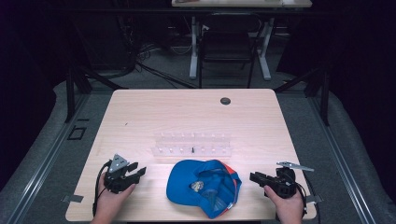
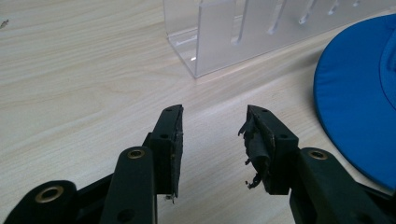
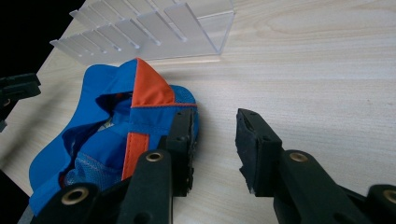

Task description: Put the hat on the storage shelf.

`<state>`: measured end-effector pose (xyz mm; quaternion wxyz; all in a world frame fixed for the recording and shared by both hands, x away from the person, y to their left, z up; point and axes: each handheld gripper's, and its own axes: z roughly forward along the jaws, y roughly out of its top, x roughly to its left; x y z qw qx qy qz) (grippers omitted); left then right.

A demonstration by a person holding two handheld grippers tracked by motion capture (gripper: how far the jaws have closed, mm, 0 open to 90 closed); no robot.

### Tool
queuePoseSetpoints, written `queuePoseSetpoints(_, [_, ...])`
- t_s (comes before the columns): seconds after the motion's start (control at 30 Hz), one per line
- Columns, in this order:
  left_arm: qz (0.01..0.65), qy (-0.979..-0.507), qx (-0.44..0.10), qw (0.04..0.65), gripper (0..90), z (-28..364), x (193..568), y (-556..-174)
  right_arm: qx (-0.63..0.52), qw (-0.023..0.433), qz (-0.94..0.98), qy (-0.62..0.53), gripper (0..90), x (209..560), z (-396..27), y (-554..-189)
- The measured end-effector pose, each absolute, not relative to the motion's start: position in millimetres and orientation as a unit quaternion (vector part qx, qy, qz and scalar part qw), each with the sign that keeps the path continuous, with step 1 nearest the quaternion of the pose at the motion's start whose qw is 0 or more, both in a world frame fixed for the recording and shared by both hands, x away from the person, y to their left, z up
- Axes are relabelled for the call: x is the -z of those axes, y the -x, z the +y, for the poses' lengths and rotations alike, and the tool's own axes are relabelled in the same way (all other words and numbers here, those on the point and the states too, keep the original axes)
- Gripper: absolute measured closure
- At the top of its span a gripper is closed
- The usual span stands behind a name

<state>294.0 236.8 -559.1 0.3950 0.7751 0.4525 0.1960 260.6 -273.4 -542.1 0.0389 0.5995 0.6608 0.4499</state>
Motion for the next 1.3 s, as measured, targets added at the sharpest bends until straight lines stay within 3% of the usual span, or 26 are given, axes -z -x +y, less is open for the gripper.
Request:
queuePoseSetpoints(0.73, [0.417, -0.795, -0.195, 0.395, 56.7, 220.5, 558.0, -287.5, -0.467, 0.017, 0.668, -0.579, 67.0, 529.2, -267.0, -253.9])
queuePoseSetpoints(1.3, [0.406, -0.803, -0.195, 0.389, 56.3, 213.3, 559.5, -285.3, -0.449, -0.058, 0.698, -0.554, 64.5, 530.5, -249.3, -255.4])
